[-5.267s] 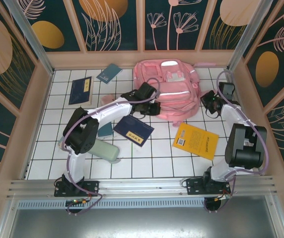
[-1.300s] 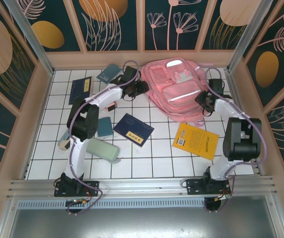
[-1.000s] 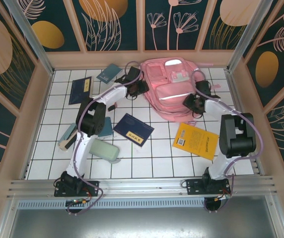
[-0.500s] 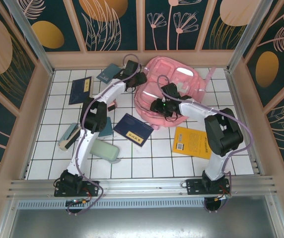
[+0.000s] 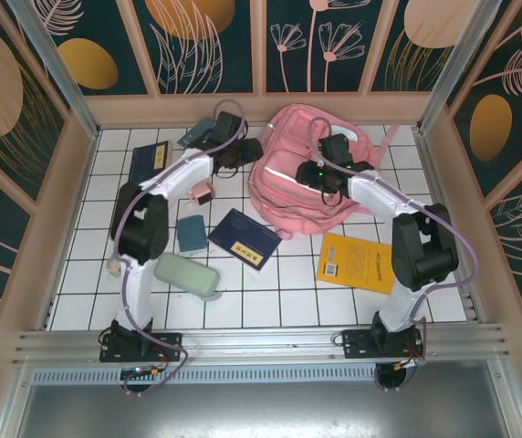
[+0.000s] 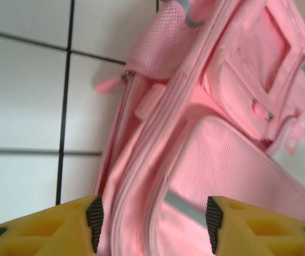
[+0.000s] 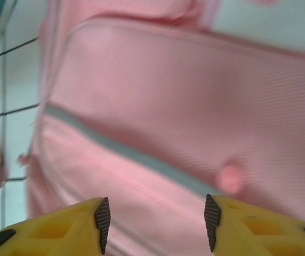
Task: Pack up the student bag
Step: Rotate the student bag at the top-center of the table.
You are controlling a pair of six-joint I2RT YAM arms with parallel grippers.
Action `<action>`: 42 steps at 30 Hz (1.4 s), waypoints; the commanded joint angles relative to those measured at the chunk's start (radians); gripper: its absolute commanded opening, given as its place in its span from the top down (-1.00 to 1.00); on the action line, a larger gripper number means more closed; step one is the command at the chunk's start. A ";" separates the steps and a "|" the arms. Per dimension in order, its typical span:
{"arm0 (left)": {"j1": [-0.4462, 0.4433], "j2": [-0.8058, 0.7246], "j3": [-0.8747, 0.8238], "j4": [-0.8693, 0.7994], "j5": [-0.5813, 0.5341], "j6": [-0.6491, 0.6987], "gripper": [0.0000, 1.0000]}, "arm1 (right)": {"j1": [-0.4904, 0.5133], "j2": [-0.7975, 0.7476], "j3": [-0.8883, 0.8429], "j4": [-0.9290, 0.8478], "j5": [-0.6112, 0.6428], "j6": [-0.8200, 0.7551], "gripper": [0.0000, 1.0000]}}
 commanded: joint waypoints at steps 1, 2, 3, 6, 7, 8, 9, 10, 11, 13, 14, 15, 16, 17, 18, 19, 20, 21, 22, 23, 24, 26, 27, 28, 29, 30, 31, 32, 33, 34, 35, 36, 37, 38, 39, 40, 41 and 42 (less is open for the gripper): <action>-0.030 -0.090 -0.205 0.081 0.033 -0.127 -0.07 | -0.039 0.009 -0.028 -0.025 0.063 -0.053 -0.06; -0.042 -0.114 -0.269 0.108 0.039 -0.147 -0.02 | -0.050 0.012 -0.038 -0.018 0.064 -0.053 -0.06; -0.059 -0.135 -0.326 0.141 0.050 -0.176 0.04 | -0.063 0.015 -0.049 -0.013 0.067 -0.051 -0.06; -0.115 -0.136 -0.411 0.222 0.095 -0.244 0.10 | -0.073 0.023 -0.079 0.006 0.055 -0.049 -0.06; -0.130 -0.117 -0.413 0.236 0.105 -0.258 0.10 | -0.072 0.028 -0.087 0.012 0.044 -0.043 -0.06; -0.139 -0.097 -0.406 0.244 0.110 -0.266 0.13 | -0.070 0.032 -0.095 0.017 0.035 -0.034 -0.06; -0.141 -0.074 -0.390 0.245 0.115 -0.274 0.16 | -0.066 0.037 -0.103 0.025 0.025 -0.026 -0.06; -0.141 -0.052 -0.372 0.240 0.111 -0.279 0.20 | -0.060 0.041 -0.112 0.031 0.015 -0.017 -0.06; -0.140 -0.037 -0.354 0.233 0.092 -0.273 0.23 | -0.055 0.046 -0.119 0.038 0.009 -0.008 -0.06; -0.135 0.005 -0.282 0.178 0.037 -0.243 0.27 | -0.037 0.057 -0.130 0.053 -0.017 0.011 -0.06; -0.131 0.028 -0.241 0.149 0.023 -0.221 0.27 | -0.028 0.062 -0.129 0.058 -0.025 0.016 -0.06; -0.123 0.056 -0.193 0.108 0.002 -0.202 0.28 | -0.013 0.071 -0.126 0.061 -0.031 0.025 -0.06; -0.114 0.082 -0.153 0.075 -0.020 -0.185 0.30 | 0.000 0.078 -0.121 0.065 -0.037 0.033 -0.06; -0.105 0.099 -0.127 0.062 -0.030 -0.169 0.31 | 0.010 0.086 -0.117 0.070 -0.046 0.039 -0.06; -0.092 0.116 -0.101 0.043 -0.048 -0.159 0.32 | 0.021 0.094 -0.111 0.076 -0.055 0.049 -0.06; -0.077 0.129 -0.078 0.026 -0.063 -0.144 0.33 | 0.029 0.104 -0.105 0.080 -0.063 0.062 -0.06; -0.064 0.137 -0.059 0.012 -0.080 -0.133 0.35 | 0.039 0.112 -0.095 0.083 -0.072 0.068 -0.06; -0.049 0.143 -0.042 -0.004 -0.101 -0.122 0.35 | 0.049 0.118 -0.084 0.083 -0.078 0.074 -0.06; -0.034 0.145 -0.031 -0.012 -0.114 -0.109 0.34 | 0.060 0.126 -0.071 0.084 -0.080 0.079 -0.06; -0.022 0.143 -0.024 -0.015 -0.120 -0.094 0.34 | 0.069 0.131 -0.060 0.084 -0.083 0.081 -0.06; -0.010 0.142 -0.010 -0.024 -0.137 -0.078 0.33 | 0.077 0.140 -0.045 0.085 -0.089 0.083 -0.06; 0.008 0.143 0.026 -0.049 -0.169 -0.038 0.31 | 0.091 0.162 -0.009 0.080 -0.102 0.085 -0.06; 0.016 0.145 0.046 -0.060 -0.184 -0.018 0.30 | 0.097 0.174 0.013 0.077 -0.104 0.087 -0.07; 0.022 0.148 0.063 -0.069 -0.200 -0.001 0.29 | 0.101 0.186 0.033 0.078 -0.107 0.088 -0.07; 0.027 0.152 0.081 -0.074 -0.210 0.019 0.29 | 0.105 0.199 0.056 0.078 -0.111 0.089 -0.08; 0.033 0.158 0.099 -0.075 -0.212 0.037 0.29 | 0.109 0.211 0.084 0.075 -0.114 0.089 -0.08; 0.036 0.164 0.120 -0.083 -0.212 0.049 0.27 | 0.111 0.221 0.107 0.069 -0.114 0.088 -0.09; 0.040 0.168 0.146 -0.096 -0.211 0.063 0.21 | 0.113 0.230 0.136 0.056 -0.110 0.083 -0.09; 0.040 0.171 0.170 -0.111 -0.211 0.076 0.16 | 0.114 0.234 0.164 0.039 -0.100 0.075 -0.10; 0.040 0.167 0.183 -0.122 -0.209 0.083 0.10 | 0.113 0.233 0.181 0.025 -0.089 0.067 -0.10; 0.040 0.155 0.185 -0.127 -0.202 0.085 0.02 | 0.113 0.224 0.192 0.011 -0.074 0.059 -0.10; 0.040 0.135 0.173 -0.121 -0.190 0.086 -0.04 | 0.113 0.209 0.192 0.000 -0.055 0.054 -0.11; 0.040 0.112 0.149 -0.106 -0.170 0.084 -0.09 | 0.112 0.189 0.183 -0.008 -0.036 0.051 -0.12; 0.040 0.078 0.110 -0.082 -0.143 0.078 -0.14 | 0.111 0.157 0.166 -0.019 -0.010 0.053 -0.12; 0.038 0.041 0.063 -0.054 -0.114 0.069 -0.17 | 0.109 0.125 0.141 -0.027 0.015 0.058 -0.13; 0.036 0.008 0.017 -0.030 -0.091 0.059 -0.18 | 0.106 0.090 0.113 -0.039 0.041 0.066 -0.13; 0.033 -0.033 -0.036 0.000 -0.070 0.043 -0.20 | 0.103 0.047 0.074 -0.047 0.076 0.080 -0.14; 0.028 -0.069 -0.085 0.029 -0.051 0.030 -0.21 | 0.099 0.002 0.029 -0.052 0.105 0.095 -0.15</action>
